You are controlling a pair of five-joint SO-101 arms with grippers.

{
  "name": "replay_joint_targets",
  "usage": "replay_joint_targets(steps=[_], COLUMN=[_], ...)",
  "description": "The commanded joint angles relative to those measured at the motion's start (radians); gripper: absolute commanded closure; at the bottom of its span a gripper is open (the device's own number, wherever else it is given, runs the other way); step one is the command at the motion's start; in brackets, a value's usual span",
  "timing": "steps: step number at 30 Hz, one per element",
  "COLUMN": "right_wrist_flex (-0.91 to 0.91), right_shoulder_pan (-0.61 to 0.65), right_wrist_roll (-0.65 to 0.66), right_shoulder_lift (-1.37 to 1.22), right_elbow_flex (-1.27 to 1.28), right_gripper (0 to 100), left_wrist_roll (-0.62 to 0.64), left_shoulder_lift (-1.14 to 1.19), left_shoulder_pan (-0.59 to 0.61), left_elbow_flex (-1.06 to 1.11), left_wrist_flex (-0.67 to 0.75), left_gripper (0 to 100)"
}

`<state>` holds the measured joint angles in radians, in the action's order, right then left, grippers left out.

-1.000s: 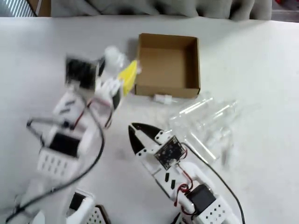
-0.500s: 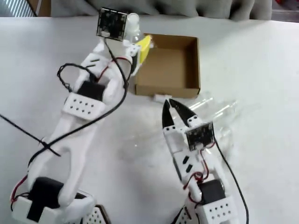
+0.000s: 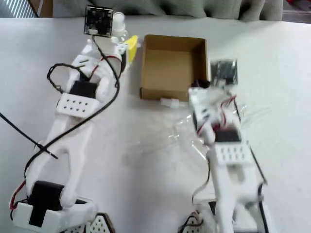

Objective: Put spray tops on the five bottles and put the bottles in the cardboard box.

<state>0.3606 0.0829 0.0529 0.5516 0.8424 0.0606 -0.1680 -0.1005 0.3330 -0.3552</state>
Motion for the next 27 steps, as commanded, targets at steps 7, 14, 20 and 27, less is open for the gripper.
replay_joint_targets(steps=[7,14,20,27], right_wrist_flex=[0.282,0.417,0.552,0.708], right_shoulder_pan=[-0.035,-0.073,-0.090,-0.084], right_wrist_roll=[0.109,0.110,0.110,0.110], right_shoulder_lift=[-0.453,-0.759,-1.029,-1.290], right_elbow_flex=[-0.592,-0.934,-1.217,-1.488], right_gripper=[85.5,86.8,86.8,87.2], left_wrist_roll=[0.000,0.002,0.002,0.002], left_shoulder_lift=[-0.005,-0.007,-0.007,-0.007], left_shoulder_pan=[0.005,-0.013,-0.012,-0.005], left_elbow_flex=[0.041,0.115,0.115,0.123], left_wrist_flex=[0.089,0.212,0.212,0.213], left_gripper=[98,98,98,98])
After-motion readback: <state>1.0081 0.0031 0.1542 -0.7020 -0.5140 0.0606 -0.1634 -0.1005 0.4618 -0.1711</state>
